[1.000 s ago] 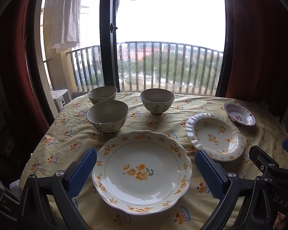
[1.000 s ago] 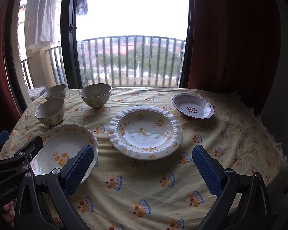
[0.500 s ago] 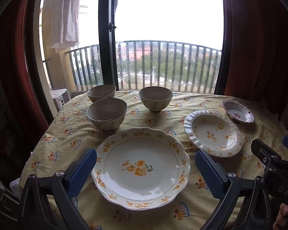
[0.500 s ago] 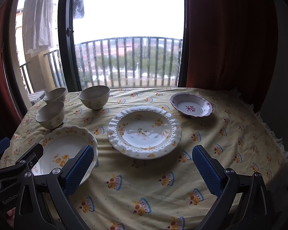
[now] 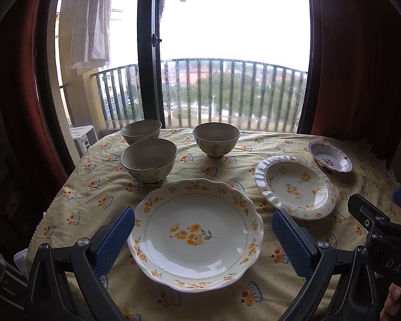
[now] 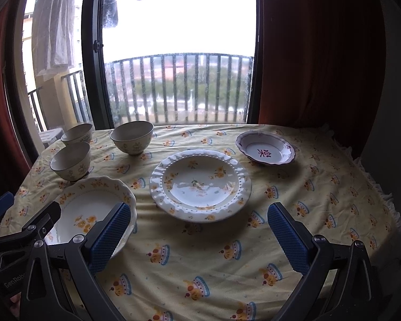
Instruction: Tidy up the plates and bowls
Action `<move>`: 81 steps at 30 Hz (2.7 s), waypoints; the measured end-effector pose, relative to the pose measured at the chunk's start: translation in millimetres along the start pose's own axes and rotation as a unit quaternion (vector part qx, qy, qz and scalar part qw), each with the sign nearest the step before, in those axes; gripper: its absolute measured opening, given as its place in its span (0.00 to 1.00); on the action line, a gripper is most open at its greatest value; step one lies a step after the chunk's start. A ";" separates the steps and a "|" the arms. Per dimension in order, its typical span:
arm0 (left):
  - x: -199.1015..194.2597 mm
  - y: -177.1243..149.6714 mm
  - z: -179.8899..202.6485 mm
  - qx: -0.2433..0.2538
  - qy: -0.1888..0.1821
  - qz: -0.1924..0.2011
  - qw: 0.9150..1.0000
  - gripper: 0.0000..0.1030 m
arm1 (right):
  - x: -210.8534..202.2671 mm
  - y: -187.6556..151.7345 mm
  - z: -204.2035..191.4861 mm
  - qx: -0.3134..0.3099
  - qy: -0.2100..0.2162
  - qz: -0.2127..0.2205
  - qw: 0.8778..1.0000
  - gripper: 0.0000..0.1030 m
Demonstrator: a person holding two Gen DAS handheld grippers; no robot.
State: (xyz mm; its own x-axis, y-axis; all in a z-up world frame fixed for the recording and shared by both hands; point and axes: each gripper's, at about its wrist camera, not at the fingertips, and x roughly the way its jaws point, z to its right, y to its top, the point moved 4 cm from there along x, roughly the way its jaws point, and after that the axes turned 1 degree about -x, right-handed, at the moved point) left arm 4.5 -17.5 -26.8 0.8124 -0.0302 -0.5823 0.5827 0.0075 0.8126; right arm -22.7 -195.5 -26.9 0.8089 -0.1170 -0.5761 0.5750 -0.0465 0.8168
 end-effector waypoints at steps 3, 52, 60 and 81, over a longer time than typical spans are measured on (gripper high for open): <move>-0.1 -0.1 -0.2 0.000 -0.001 0.000 1.000 1.00 | -0.2 -0.1 0.2 0.001 -0.002 0.000 1.000 1.00; 137.5 -3.0 -95.7 -0.029 0.032 -0.180 0.983 0.89 | 138.2 -0.8 -116.3 -0.007 0.033 -0.178 0.983 0.96; 168.2 -21.4 -94.6 -0.004 0.001 -0.233 0.972 0.81 | 167.1 -22.7 -130.5 -0.001 0.012 -0.234 0.972 0.89; 181.4 -26.6 -81.5 0.016 -0.024 -0.273 0.962 0.69 | 187.1 -35.6 -135.5 0.002 0.009 -0.294 0.956 0.67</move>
State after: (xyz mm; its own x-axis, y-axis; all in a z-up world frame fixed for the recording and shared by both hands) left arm 138.1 58.2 -156.0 0.3829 -0.0662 -0.9214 0.9208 -0.0534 0.3864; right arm 124.8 -81.3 -167.8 0.3487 -0.0531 -0.9357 0.9301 -0.1039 0.3524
